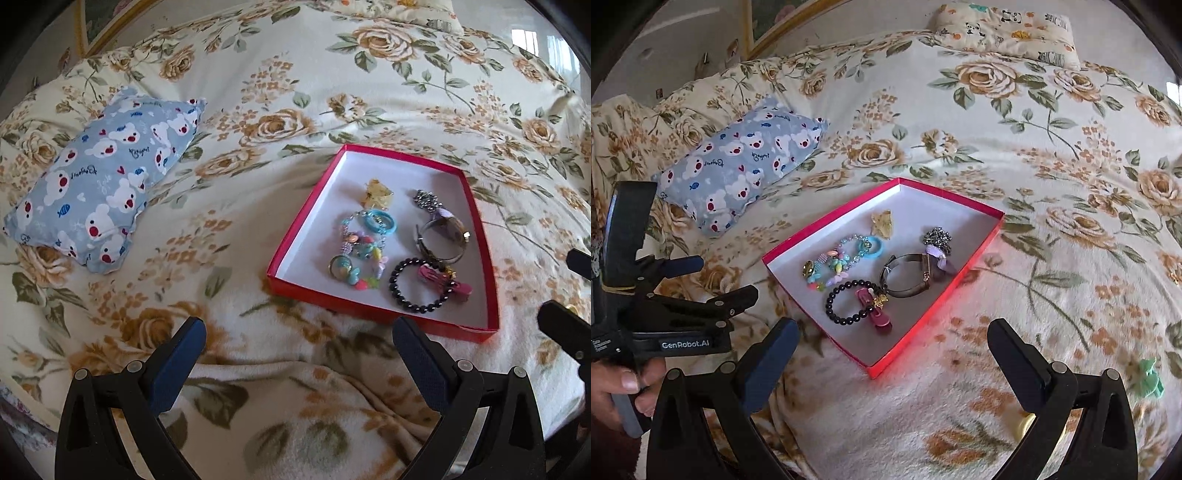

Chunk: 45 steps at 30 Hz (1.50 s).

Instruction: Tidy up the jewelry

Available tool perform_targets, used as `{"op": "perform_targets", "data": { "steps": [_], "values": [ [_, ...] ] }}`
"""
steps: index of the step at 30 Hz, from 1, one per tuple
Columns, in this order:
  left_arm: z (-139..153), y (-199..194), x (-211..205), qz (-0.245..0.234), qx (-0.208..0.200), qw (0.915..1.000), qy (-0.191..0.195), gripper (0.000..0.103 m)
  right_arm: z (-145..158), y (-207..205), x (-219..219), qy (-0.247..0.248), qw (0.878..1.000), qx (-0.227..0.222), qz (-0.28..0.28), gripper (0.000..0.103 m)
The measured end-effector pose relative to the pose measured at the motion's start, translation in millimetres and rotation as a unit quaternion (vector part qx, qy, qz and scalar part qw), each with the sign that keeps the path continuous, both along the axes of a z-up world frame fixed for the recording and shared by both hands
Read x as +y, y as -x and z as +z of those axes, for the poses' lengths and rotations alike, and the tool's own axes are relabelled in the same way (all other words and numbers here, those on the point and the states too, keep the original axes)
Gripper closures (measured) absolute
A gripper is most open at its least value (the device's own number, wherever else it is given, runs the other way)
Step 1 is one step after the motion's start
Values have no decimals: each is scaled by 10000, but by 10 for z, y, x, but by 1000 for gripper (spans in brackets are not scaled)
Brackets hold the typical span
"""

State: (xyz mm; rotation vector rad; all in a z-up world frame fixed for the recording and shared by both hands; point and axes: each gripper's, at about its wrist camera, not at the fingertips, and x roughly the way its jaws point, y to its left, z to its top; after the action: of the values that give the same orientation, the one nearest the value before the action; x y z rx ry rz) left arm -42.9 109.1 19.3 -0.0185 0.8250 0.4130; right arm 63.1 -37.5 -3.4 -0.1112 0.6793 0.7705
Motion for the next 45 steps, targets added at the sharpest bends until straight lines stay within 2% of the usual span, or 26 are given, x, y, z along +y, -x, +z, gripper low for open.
{"op": "perform_targets", "data": {
  "steps": [9,19,22,25,28,30,33,36,38,42,45],
  "values": [
    [138,238,-128,-77,-238,9993,-268,1,79,78,10,7,9998,-205,-16,0],
    [181,330,-125,-57,-394,9989,-248,1,90,97,4,-66,9997,-238,-79,0],
    [162,351,-88,-77,-531,9985,-99,1,49,70,-9,-173,9997,-108,-109,0],
    [113,404,24,-62,-781,9966,247,1,-17,14,-50,-344,9992,125,-178,0],
    [59,503,211,-1,-1200,9902,716,1,-78,-22,-83,-404,9985,244,-265,0],
    [10,557,312,85,-1366,9865,896,1,-94,-40,-109,-446,9981,277,-329,0],
    [-84,570,395,197,-1348,9856,999,1,-92,-51,-148,-540,9973,308,-388,0],
    [-155,518,389,122,-1141,9882,1017,1,-89,-45,-160,-589,9968,299,-442,0],
    [-154,445,336,91,-901,9923,839,1,-80,-42,-176,-632,9964,269,-494,0],
    [-94,334,193,-58,-791,9961,388,1,-79,-42,-181,-651,9962,264,-507,0],
    [-83,264,20,-66,-641,9978,-124,1,-94,-45,-174,-606,9962,270,-564,0]
  ]
}}
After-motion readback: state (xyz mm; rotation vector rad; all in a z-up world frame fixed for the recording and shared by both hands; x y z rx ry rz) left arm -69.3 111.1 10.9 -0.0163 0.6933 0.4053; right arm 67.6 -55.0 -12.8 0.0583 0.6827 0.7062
